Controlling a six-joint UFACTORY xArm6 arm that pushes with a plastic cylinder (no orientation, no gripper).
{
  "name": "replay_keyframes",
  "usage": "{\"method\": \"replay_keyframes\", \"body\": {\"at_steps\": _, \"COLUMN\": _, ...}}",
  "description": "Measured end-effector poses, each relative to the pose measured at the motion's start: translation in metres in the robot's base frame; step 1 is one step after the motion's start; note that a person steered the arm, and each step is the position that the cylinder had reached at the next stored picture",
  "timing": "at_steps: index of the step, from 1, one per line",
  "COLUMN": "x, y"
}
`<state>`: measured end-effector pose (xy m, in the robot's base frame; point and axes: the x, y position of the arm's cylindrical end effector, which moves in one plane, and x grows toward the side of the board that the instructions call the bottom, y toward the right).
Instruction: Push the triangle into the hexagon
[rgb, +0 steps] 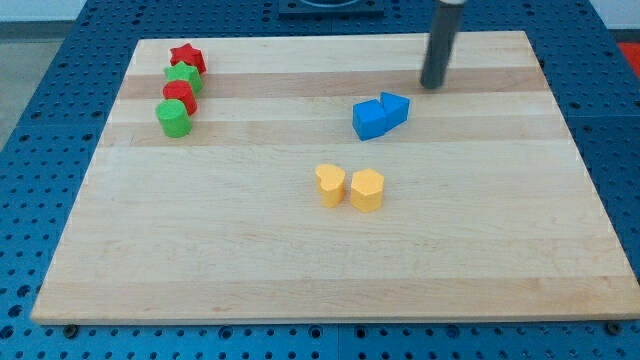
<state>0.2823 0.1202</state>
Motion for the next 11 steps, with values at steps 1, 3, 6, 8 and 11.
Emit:
{"method": "replay_keyframes", "body": {"at_steps": 1, "x": 0.001, "y": -0.035}}
{"method": "replay_keyframes", "body": {"at_steps": 3, "x": 0.058, "y": -0.041}}
{"method": "replay_keyframes", "body": {"at_steps": 6, "x": 0.116, "y": -0.044}}
{"method": "replay_keyframes", "body": {"at_steps": 8, "x": 0.144, "y": -0.044}}
{"method": "replay_keyframes", "body": {"at_steps": 11, "x": 0.014, "y": -0.056}}
